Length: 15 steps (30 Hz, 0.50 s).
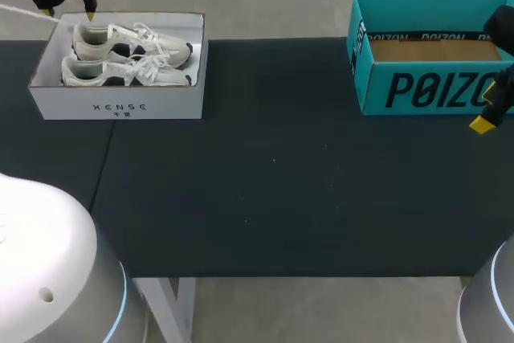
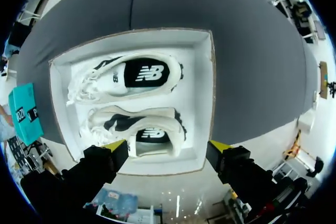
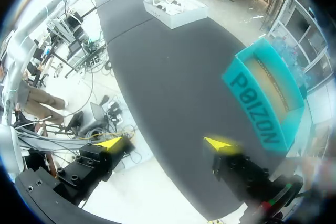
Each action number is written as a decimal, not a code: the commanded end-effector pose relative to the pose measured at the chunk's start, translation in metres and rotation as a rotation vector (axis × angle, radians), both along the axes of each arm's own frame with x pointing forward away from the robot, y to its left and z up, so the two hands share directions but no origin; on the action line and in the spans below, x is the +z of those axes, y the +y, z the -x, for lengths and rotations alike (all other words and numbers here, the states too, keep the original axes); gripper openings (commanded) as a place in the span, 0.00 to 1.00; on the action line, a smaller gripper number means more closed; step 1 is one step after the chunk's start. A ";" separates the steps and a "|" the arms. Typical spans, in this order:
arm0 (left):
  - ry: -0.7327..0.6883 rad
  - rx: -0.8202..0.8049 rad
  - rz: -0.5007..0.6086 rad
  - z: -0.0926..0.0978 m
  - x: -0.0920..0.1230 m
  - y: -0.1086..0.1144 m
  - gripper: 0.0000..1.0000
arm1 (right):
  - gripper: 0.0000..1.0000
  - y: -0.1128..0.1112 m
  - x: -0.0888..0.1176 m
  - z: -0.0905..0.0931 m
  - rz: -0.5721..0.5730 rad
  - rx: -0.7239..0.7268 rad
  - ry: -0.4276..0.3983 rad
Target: Take the shoe out of the shoebox, open the shoe tongue, remove and reinsert the insole, then place the shoe into the shoebox
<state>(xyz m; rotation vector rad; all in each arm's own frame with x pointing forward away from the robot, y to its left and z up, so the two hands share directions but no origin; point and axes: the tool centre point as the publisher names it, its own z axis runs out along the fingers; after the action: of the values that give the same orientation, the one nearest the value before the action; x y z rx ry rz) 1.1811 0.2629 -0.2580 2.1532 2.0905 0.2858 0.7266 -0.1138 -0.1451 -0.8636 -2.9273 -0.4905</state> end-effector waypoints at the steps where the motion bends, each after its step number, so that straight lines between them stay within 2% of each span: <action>1: -0.053 -0.005 0.000 0.071 0.017 0.000 1.00 | 1.00 0.000 0.000 -0.002 0.001 0.001 0.004; 10: -0.026 0.008 0.008 0.118 0.008 -0.008 1.00 | 1.00 0.000 0.000 -0.002 0.001 0.001 0.004; 15: -0.010 0.015 0.009 0.133 -0.001 -0.007 1.00 | 1.00 0.000 0.000 -0.002 0.001 0.001 0.004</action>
<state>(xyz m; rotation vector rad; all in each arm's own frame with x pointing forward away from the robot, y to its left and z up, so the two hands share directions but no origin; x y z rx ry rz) 1.0776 0.2542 -0.2531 2.1629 2.1365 0.2277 0.7266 -0.1138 -0.1451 -0.8636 -2.9273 -0.4905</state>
